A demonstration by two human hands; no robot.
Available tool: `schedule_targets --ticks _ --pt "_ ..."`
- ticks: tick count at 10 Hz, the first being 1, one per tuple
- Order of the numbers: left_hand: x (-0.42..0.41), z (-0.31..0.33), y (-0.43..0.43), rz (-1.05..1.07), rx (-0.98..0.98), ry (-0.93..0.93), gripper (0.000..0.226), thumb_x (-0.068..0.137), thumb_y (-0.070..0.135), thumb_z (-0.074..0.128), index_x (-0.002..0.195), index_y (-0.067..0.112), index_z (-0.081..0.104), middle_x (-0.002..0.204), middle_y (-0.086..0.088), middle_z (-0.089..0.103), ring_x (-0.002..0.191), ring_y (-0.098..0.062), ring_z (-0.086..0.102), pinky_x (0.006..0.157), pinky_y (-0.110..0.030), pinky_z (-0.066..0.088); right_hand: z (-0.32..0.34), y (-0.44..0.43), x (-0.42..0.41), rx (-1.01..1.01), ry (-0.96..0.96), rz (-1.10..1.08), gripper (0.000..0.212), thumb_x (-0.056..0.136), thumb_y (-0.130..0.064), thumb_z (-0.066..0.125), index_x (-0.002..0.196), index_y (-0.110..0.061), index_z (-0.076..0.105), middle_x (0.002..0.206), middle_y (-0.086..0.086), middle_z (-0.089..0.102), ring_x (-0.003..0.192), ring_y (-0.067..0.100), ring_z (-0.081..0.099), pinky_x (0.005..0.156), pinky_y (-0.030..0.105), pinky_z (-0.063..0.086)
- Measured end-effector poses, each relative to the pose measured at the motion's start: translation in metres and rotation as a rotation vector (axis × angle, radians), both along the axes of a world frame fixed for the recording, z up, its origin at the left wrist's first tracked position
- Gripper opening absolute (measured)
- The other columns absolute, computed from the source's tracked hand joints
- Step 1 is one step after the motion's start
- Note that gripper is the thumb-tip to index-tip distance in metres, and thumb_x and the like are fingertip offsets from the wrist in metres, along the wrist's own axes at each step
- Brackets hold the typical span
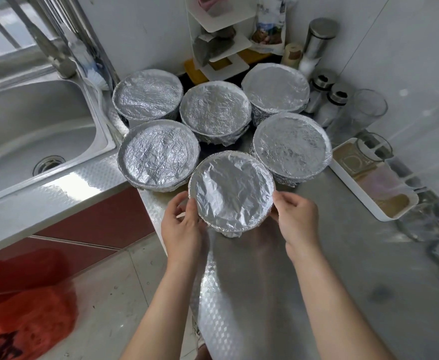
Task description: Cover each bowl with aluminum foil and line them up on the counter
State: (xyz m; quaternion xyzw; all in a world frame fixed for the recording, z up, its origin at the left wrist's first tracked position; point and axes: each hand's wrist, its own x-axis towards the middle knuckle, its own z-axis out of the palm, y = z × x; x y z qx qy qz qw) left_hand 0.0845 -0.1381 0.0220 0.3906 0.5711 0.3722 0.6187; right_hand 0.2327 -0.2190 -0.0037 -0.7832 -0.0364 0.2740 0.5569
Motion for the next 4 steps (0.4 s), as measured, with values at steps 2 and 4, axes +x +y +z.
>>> schedule_targets --ticks 2,4 --pt "-0.0015 -0.0067 0.0045 0.004 0.052 0.03 0.02 0.097 0.015 0.057 0.115 0.007 0.061 0.088 -0.002 0.059 0.053 0.006 0.057 0.052 -0.014 0.049 -0.0026 0.0066 -0.0003 -0.017 -0.026 -0.013 0.017 0.087 -0.024 0.066 0.072 -0.021 0.071 0.075 0.002 0.074 0.078 0.026 0.069 0.081 0.053 0.055" --pt "-0.0073 -0.0056 0.0021 -0.025 0.03 0.038 0.015 0.099 0.018 0.054 0.112 0.015 0.061 0.097 -0.002 0.06 0.059 0.001 0.057 0.054 -0.016 0.049 -0.0022 0.0019 -0.0011 -0.005 -0.012 0.021 0.033 0.079 -0.041 0.054 0.075 -0.009 0.062 0.071 0.019 0.062 0.067 0.021 0.054 0.077 0.063 0.051"
